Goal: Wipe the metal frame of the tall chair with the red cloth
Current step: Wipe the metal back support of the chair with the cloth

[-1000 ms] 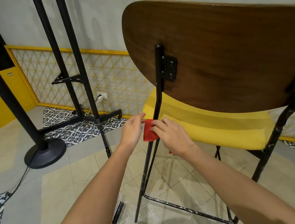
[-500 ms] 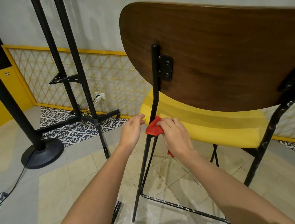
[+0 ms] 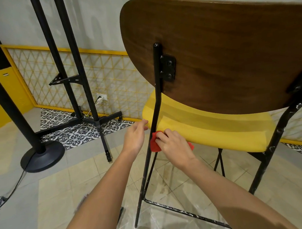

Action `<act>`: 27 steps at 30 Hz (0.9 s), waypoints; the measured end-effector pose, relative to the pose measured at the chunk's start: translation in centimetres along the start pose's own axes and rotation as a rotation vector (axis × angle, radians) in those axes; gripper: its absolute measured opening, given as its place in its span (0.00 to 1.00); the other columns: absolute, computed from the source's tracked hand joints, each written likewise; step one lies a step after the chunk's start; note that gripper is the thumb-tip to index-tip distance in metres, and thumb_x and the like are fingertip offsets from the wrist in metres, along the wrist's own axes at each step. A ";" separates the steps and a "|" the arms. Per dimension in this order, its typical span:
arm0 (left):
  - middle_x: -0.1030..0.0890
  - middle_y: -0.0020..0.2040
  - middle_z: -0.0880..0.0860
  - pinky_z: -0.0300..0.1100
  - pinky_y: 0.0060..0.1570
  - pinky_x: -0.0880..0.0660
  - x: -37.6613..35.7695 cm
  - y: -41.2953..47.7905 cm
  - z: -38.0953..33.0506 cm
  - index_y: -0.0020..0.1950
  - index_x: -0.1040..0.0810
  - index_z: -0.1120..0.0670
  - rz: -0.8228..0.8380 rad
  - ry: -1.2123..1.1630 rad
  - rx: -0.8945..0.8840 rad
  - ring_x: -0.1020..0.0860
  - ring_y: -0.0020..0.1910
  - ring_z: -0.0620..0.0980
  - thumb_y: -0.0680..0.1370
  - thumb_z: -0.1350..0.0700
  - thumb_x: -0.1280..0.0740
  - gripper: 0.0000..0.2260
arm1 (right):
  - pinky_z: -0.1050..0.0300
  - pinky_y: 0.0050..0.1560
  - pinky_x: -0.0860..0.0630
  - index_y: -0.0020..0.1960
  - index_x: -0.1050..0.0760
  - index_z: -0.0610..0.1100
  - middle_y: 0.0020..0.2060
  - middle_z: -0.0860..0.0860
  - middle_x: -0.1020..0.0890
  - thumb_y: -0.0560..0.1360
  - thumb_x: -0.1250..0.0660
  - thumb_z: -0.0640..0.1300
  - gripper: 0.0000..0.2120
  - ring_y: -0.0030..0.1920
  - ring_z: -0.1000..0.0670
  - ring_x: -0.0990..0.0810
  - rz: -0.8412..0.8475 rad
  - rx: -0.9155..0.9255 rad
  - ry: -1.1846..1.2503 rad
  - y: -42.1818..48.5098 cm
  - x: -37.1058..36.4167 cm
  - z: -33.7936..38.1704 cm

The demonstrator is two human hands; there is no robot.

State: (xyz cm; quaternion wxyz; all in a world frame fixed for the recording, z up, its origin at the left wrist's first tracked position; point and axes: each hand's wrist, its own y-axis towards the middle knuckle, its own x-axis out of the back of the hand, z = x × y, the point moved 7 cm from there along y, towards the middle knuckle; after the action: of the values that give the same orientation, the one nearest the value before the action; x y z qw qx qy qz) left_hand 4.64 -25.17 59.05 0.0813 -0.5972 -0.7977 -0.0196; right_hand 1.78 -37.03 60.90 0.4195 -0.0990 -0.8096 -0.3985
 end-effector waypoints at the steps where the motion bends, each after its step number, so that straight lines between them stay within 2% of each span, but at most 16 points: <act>1: 0.21 0.52 0.49 0.51 0.63 0.32 0.0 0.0 -0.1 0.59 0.23 0.48 0.001 0.004 -0.004 0.25 0.58 0.51 0.80 0.46 0.45 0.15 | 0.57 0.33 0.28 0.43 0.19 0.45 0.41 0.51 0.20 0.59 0.22 0.38 0.13 0.39 0.49 0.25 -0.008 -0.006 0.010 -0.1 0.0 -0.2; 5: 0.21 0.53 0.48 0.51 0.63 0.31 0.4 0.2 -0.2 0.56 0.22 0.46 -0.004 -0.005 0.002 0.25 0.58 0.50 0.79 0.46 0.43 0.12 | 0.55 0.36 0.25 0.50 0.21 0.43 0.47 0.49 0.19 0.61 0.22 0.36 0.19 0.42 0.46 0.24 -0.119 -0.110 0.142 0.3 0.7 -1.0; 8: 0.20 0.54 0.48 0.48 0.60 0.30 0.9 0.4 -0.1 0.57 0.22 0.47 -0.015 -0.007 -0.008 0.25 0.56 0.47 0.80 0.46 0.45 0.14 | 0.54 0.39 0.24 0.52 0.21 0.42 0.49 0.48 0.19 0.63 0.24 0.35 0.18 0.44 0.46 0.25 -0.207 -0.167 0.181 1.5 2.0 -1.3; 11: 0.21 0.52 0.47 0.47 0.59 0.31 1.1 0.3 0.1 0.56 0.22 0.46 -0.022 0.004 -0.020 0.25 0.55 0.47 0.80 0.46 0.46 0.14 | 0.55 0.38 0.24 0.52 0.20 0.41 0.49 0.47 0.18 0.64 0.26 0.34 0.17 0.42 0.45 0.23 -0.202 -0.151 0.137 2.6 2.3 -1.2; 13: 0.20 0.51 0.47 0.48 0.60 0.31 1.1 0.3 0.1 0.56 0.22 0.47 -0.026 0.001 -0.022 0.25 0.55 0.48 0.81 0.46 0.46 0.14 | 0.55 0.36 0.24 0.52 0.20 0.40 0.49 0.47 0.18 0.68 0.32 0.34 0.13 0.43 0.45 0.25 -0.205 -0.087 0.095 3.0 2.6 -1.1; 15: 0.20 0.50 0.46 0.49 0.60 0.31 1.4 0.5 0.1 0.56 0.22 0.47 -0.037 -0.013 -0.013 0.24 0.56 0.49 0.80 0.46 0.45 0.14 | 0.56 0.35 0.25 0.53 0.20 0.40 0.49 0.47 0.18 0.70 0.42 0.37 0.16 0.45 0.46 0.30 -0.244 -0.077 0.061 3.8 3.7 -1.8; 16: 0.20 0.49 0.45 0.49 0.61 0.31 1.4 0.5 0.0 0.56 0.22 0.47 -0.038 -0.016 -0.005 0.24 0.56 0.50 0.80 0.45 0.45 0.14 | 0.56 0.35 0.26 0.53 0.20 0.40 0.50 0.47 0.18 0.70 0.44 0.37 0.17 0.45 0.47 0.32 -0.276 -0.090 0.042 4.5 4.6 -2.4; 21: 0.20 0.48 0.45 0.49 0.61 0.31 1.2 0.5 -0.4 0.55 0.22 0.46 -0.034 -0.013 -0.006 0.25 0.57 0.50 0.80 0.46 0.45 0.13 | 0.56 0.34 0.29 0.54 0.21 0.39 0.49 0.48 0.18 0.72 0.43 0.35 0.16 0.45 0.46 0.33 -0.358 -0.089 -0.054 6.2 6.9 -3.4; 23: 0.21 0.47 0.44 0.49 0.61 0.31 1.0 0.3 -0.6 0.54 0.23 0.46 -0.039 -0.019 -0.015 0.25 0.57 0.50 0.80 0.46 0.45 0.12 | 0.56 0.34 0.29 0.53 0.20 0.40 0.47 0.49 0.18 0.71 0.41 0.36 0.15 0.44 0.46 0.32 -0.328 -0.064 -0.065 5.6 6.3 -2.7; 27: 0.20 0.50 0.46 0.49 0.61 0.32 1.0 0.0 -0.9 0.51 0.25 0.45 -0.042 -0.030 -0.020 0.25 0.56 0.50 0.80 0.45 0.45 0.11 | 0.56 0.32 0.26 0.50 0.19 0.40 0.45 0.48 0.18 0.64 0.28 0.33 0.16 0.39 0.45 0.23 -0.170 -0.010 -0.071 5.0 4.7 -1.8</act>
State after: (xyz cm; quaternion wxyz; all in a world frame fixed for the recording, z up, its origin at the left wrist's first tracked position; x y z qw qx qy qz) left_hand 4.52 -24.35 60.10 0.0629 -0.5811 -0.8111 -0.0203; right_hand 2.35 -35.81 67.88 0.3547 -0.0461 -0.8275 -0.4328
